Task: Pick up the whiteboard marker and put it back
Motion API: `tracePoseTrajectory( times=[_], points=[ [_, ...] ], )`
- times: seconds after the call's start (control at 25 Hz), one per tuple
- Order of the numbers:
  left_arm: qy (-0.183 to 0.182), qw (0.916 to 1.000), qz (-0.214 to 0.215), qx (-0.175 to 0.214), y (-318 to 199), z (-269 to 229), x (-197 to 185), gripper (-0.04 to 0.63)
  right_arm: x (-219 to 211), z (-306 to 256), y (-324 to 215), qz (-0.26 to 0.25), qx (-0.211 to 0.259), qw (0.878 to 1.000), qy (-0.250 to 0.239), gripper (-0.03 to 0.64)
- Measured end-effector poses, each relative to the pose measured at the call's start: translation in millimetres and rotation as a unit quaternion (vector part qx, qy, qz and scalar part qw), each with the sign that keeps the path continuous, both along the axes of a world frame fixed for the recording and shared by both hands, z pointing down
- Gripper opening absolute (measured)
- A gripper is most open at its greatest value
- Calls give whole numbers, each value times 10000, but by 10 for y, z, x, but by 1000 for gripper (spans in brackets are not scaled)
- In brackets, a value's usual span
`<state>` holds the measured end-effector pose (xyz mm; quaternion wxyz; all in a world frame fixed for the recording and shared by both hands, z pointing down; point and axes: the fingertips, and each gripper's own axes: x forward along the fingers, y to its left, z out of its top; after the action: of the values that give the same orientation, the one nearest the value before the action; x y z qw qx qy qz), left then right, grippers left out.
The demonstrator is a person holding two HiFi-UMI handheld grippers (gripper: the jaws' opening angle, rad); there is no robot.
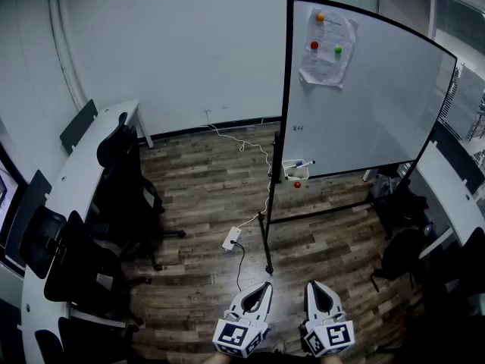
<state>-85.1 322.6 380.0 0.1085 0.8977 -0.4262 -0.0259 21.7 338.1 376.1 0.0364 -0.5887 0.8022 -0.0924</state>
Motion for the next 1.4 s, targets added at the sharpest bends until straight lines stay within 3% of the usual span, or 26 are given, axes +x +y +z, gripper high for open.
tracePoseTrajectory(
  times=[0.72, 1.4],
  points=[
    [-33, 10000, 45, 51, 151, -29, 378, 8, 356, 5, 167, -52, 98, 9999, -58, 12],
    [-309, 9989, -323, 112, 340, 56, 595, 8, 607, 171, 386, -350, -50, 9992, -180, 12]
  ],
)
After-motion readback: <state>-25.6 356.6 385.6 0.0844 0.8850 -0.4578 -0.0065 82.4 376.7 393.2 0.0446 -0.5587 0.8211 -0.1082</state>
